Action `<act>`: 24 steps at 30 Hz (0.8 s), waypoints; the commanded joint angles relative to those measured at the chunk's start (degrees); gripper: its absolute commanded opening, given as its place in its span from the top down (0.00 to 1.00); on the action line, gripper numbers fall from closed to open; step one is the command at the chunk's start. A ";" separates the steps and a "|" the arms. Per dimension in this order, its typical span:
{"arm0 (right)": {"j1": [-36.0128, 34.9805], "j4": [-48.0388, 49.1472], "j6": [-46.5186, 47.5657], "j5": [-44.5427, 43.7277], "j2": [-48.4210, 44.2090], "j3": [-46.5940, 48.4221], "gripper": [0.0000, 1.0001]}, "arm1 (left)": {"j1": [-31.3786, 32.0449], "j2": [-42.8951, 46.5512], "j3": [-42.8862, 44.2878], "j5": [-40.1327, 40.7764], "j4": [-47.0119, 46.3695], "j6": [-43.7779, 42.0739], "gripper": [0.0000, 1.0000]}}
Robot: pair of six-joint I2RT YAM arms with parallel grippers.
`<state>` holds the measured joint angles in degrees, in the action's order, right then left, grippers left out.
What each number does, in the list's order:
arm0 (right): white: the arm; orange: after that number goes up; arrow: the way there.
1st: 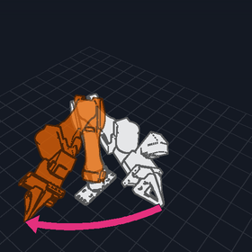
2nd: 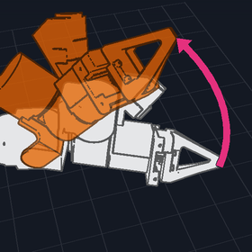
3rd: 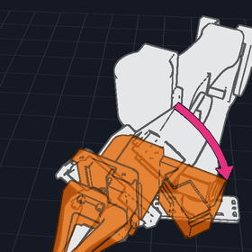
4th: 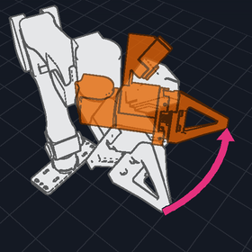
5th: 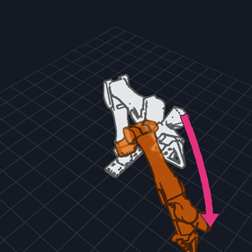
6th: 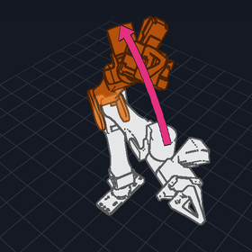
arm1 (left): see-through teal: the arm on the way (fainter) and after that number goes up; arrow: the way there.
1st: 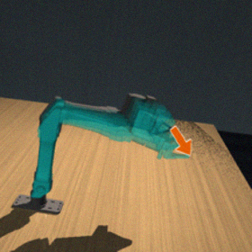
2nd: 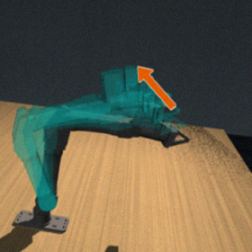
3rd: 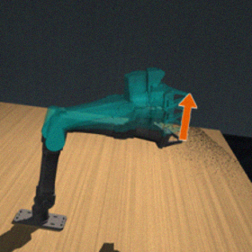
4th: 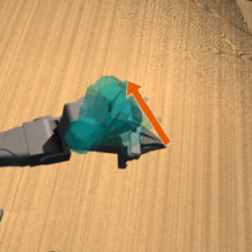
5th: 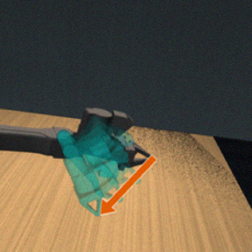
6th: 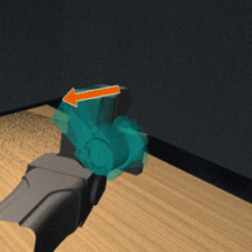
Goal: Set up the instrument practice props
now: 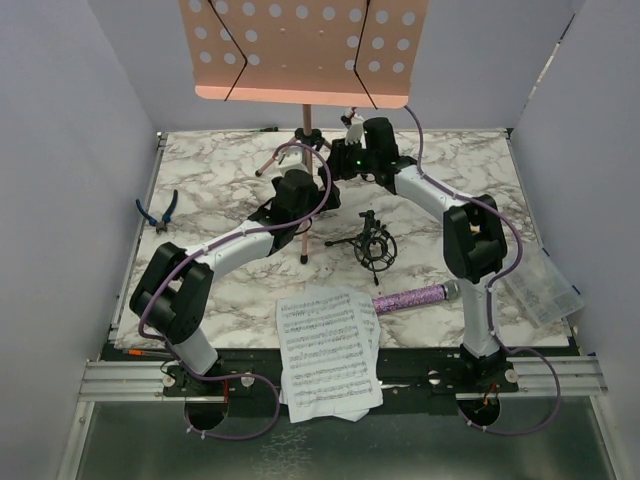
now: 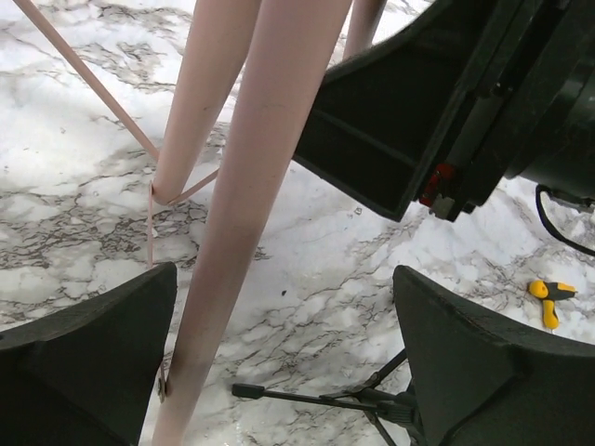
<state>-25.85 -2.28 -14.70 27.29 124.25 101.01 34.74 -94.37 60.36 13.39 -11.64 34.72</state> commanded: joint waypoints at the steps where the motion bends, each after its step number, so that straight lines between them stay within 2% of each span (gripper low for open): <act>1: -0.19 -0.44 0.33 0.64 -4.36 -3.32 0.59 | 0.94 0.48 -0.83 3.86 13.14 -0.73 0.01; 8: -0.17 1.75 -0.83 1.28 -8.17 -9.07 0.48 | 0.77 2.07 -0.99 4.84 16.34 -3.15 0.01; 16: -0.17 5.03 -2.11 2.94 -11.20 -13.53 0.42 | 0.77 4.08 -0.58 11.43 18.67 -5.44 0.01; 24: -0.21 6.81 -2.34 1.51 -18.11 -20.04 0.40 | 0.68 4.09 -3.00 4.41 19.16 -4.40 0.01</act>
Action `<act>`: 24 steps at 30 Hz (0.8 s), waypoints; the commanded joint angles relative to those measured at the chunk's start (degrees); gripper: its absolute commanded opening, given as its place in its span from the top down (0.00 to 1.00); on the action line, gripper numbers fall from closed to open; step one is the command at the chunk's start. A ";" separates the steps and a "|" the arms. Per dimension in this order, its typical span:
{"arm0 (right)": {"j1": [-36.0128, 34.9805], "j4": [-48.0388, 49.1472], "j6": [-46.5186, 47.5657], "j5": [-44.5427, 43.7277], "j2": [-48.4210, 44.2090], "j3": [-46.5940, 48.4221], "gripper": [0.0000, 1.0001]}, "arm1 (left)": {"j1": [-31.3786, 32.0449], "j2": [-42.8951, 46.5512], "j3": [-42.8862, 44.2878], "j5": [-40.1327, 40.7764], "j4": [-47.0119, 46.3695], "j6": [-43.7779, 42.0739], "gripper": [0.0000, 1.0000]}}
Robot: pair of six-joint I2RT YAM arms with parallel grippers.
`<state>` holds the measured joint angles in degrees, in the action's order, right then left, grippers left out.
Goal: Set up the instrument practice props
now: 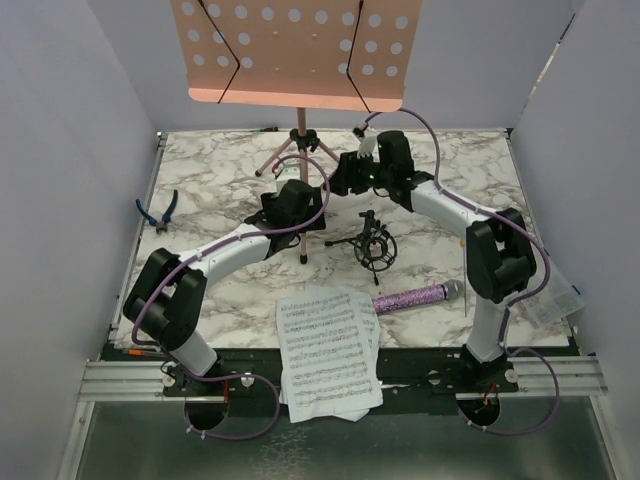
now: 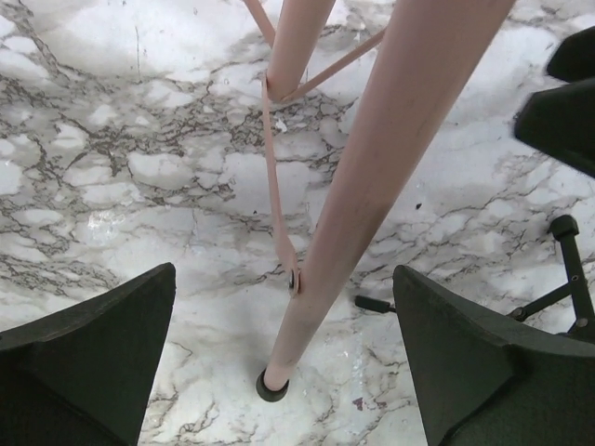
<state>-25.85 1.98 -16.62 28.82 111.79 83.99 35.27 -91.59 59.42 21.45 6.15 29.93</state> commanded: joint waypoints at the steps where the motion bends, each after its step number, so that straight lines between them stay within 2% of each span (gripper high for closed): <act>1: -0.20 2.90 -0.55 -0.21 -7.03 -4.12 0.40 | 0.15 1.04 -2.63 -4.85 1.29 0.78 0.01; 16: -0.17 5.70 -3.68 -4.34 -27.04 -22.14 0.35 | 0.33 -0.42 -7.77 -18.97 -10.39 8.73 0.10; 24: -0.17 5.92 -4.89 -5.28 -32.71 -25.61 0.33 | 1.42 -1.25 -10.37 -23.63 -17.90 14.35 0.12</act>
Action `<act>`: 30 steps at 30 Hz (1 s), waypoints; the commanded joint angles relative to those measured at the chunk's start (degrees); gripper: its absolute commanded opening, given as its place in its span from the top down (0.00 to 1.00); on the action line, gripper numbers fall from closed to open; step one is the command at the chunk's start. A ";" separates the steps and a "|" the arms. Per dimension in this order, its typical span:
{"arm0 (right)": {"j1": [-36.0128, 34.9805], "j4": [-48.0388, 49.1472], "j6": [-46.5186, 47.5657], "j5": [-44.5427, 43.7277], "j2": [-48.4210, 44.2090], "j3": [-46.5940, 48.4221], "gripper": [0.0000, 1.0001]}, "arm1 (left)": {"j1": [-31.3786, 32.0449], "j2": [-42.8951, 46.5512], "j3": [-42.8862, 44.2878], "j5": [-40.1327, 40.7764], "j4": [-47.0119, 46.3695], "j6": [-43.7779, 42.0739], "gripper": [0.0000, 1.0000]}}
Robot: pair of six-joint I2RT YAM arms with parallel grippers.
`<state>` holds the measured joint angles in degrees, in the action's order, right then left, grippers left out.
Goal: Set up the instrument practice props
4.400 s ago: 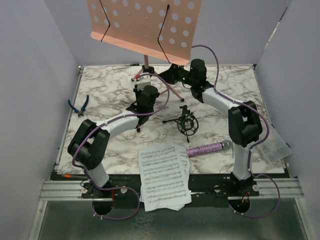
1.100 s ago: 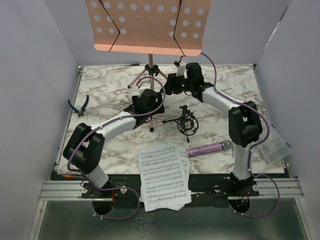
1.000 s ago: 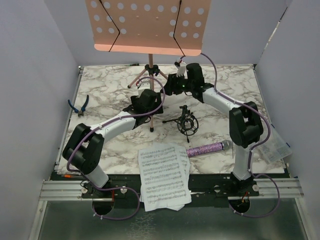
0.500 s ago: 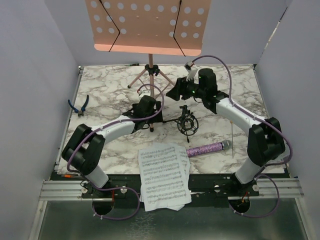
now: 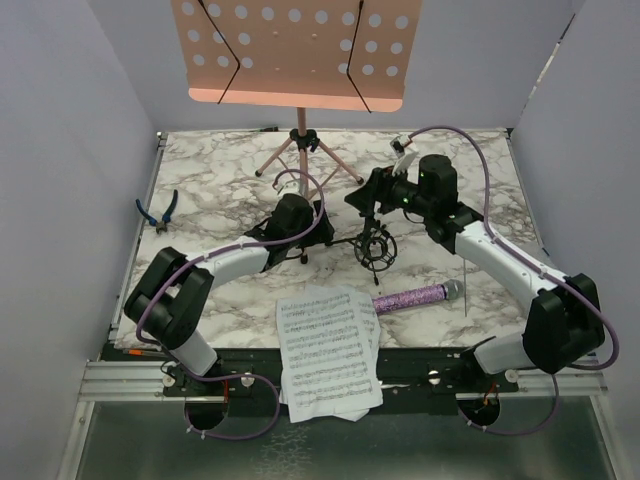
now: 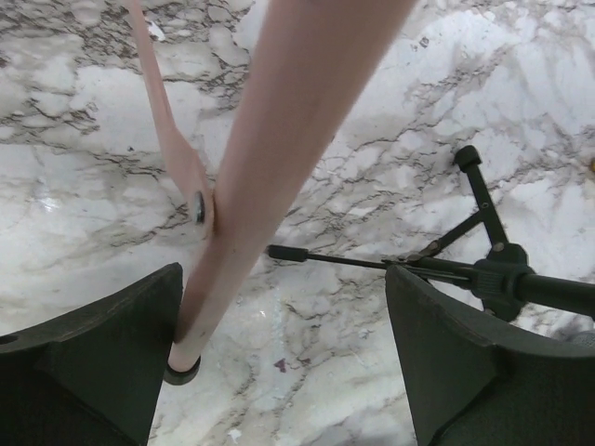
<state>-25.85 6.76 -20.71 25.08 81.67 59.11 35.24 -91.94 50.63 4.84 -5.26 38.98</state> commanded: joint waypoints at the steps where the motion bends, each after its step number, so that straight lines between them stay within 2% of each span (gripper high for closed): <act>1: -0.17 1.14 -0.82 -1.57 -3.05 -0.96 0.32 | 1.67 -0.83 -1.65 -7.14 -6.86 5.58 0.12; 8: -0.18 0.97 -1.26 -1.31 -4.87 -1.86 0.32 | 2.42 -2.35 -1.49 -9.81 -10.53 9.11 0.12; 19: -0.17 0.06 -1.13 -1.66 -6.88 -3.01 0.31 | 4.66 -4.70 -1.26 -9.26 -13.76 11.87 0.12; 24: -0.17 0.91 -2.85 -2.14 -7.69 -4.02 0.29 | 4.59 -1.74 -3.59 -5.57 -13.83 11.44 0.02; 30: -0.17 3.66 -5.38 -0.03 -7.95 -5.73 0.27 | 2.81 3.59 -8.55 -1.37 -13.77 10.72 0.01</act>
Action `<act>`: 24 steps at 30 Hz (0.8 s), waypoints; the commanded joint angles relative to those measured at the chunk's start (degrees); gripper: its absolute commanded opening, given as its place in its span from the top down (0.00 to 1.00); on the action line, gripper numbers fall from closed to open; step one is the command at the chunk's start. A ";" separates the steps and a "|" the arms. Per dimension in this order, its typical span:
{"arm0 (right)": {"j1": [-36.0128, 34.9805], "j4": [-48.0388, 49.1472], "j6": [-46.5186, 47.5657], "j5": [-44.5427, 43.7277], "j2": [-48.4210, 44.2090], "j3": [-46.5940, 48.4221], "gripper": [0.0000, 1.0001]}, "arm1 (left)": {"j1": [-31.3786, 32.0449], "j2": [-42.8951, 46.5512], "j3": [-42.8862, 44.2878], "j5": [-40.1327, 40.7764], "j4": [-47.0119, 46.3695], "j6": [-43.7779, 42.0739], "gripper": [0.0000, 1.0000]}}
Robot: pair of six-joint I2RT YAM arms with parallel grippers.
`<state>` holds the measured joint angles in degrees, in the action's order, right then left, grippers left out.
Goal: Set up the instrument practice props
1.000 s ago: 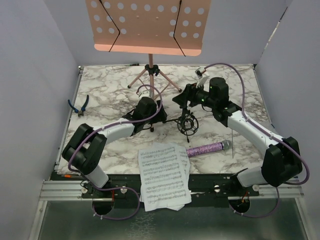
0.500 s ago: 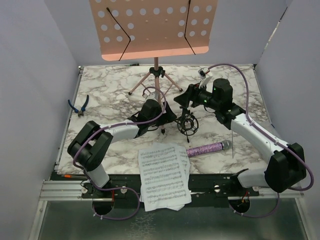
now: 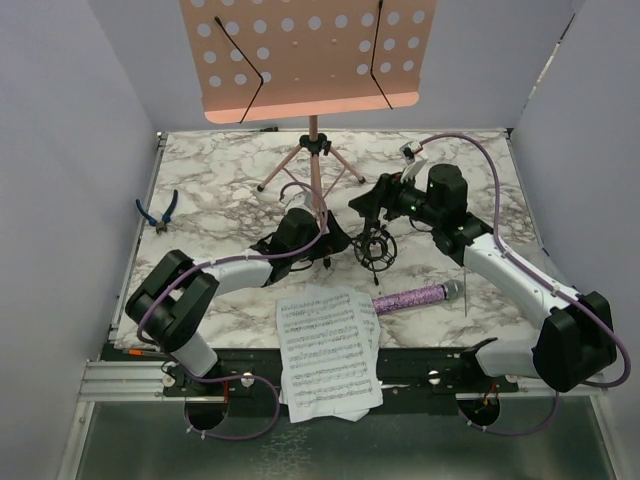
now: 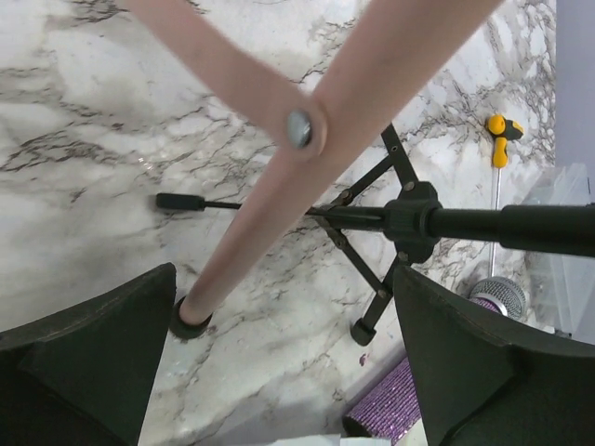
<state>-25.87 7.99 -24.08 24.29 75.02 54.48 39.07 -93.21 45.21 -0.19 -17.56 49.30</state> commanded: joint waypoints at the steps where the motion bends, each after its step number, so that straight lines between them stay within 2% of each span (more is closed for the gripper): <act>1: -0.20 2.51 -2.29 0.94 -1.36 -1.25 0.27 | -1.56 5.85 -4.12 3.89 -1.44 0.44 0.01; 5: -0.15 3.90 -3.09 1.71 -1.63 -2.56 0.25 | -4.83 9.36 -7.69 3.53 -1.56 0.34 0.01; 14: 0.92 5.55 -7.78 3.30 -0.76 -3.34 0.24 | -15.01 17.56 -17.39 -5.11 -4.31 0.73 0.01; 18: 1.30 6.30 -9.31 4.79 -1.20 -3.40 0.24 | -16.85 21.87 -21.37 -6.52 -3.77 0.21 0.01; 22: 1.35 5.22 -10.06 4.70 -2.40 -3.42 0.14 | -17.10 26.10 -23.94 -5.46 1.99 0.14 0.01; 24: 1.37 4.86 -10.34 4.94 -3.31 -3.66 0.12 | -17.14 28.10 -25.13 -5.37 4.99 -0.04 0.01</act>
<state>-24.73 12.40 -33.06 27.57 74.32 51.55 22.22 -69.14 22.37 -4.12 -18.65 49.71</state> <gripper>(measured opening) 0.866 0.987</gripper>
